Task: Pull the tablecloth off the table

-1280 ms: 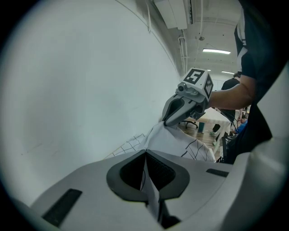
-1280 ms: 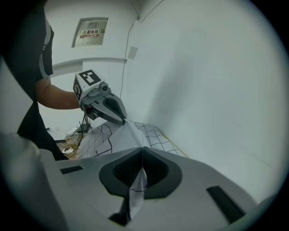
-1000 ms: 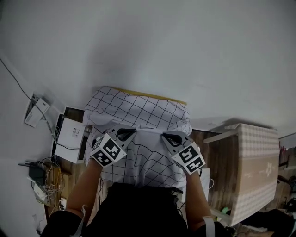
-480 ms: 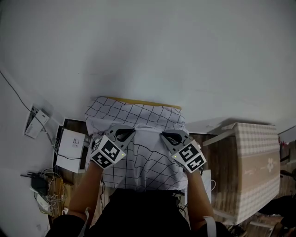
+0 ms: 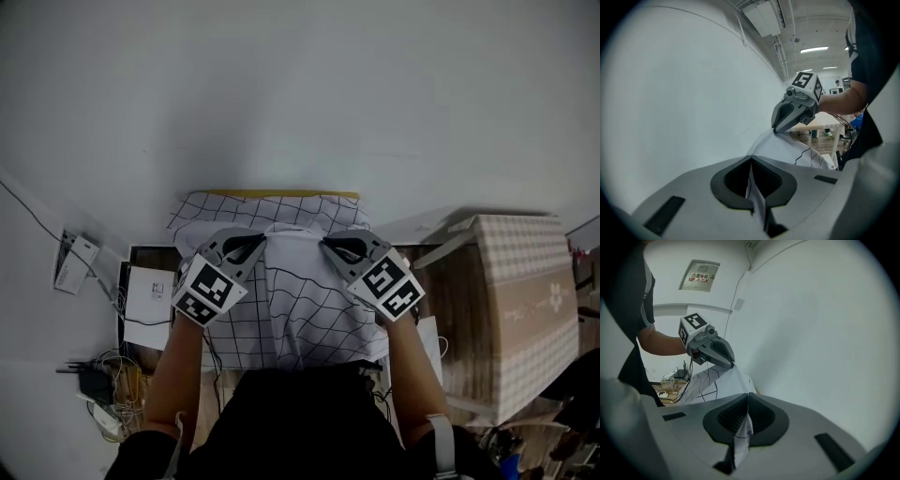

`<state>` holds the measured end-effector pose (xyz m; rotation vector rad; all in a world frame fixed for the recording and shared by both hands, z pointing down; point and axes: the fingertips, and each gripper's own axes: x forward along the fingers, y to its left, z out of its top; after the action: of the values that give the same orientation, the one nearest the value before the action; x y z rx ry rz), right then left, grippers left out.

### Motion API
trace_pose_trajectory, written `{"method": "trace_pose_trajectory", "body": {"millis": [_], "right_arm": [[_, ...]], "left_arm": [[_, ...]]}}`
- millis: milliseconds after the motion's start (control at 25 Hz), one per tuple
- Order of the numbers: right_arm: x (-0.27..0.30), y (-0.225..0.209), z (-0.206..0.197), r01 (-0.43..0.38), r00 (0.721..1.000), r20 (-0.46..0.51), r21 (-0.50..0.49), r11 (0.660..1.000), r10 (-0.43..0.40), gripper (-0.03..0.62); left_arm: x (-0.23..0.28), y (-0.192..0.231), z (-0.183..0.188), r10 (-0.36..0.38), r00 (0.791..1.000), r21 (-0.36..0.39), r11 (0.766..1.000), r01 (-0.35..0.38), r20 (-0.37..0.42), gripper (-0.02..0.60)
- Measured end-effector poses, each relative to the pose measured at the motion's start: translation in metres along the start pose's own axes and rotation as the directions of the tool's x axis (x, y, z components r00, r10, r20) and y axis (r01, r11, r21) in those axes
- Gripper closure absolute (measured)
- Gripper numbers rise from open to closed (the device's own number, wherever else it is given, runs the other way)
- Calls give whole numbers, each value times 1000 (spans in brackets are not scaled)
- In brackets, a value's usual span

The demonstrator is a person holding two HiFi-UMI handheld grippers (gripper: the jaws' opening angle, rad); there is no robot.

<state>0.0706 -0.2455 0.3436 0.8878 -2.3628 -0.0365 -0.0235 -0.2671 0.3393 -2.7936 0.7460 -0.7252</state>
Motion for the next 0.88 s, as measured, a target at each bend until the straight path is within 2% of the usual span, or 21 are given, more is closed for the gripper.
{"method": "trace_pose_trajectory", "body": {"millis": [880], "right_arm": [[-35,-33,60,76,993,94,-59,995,-70,572]], "left_arm": [[-22,27,71,50,994,77,995,-58,101,569]]}}
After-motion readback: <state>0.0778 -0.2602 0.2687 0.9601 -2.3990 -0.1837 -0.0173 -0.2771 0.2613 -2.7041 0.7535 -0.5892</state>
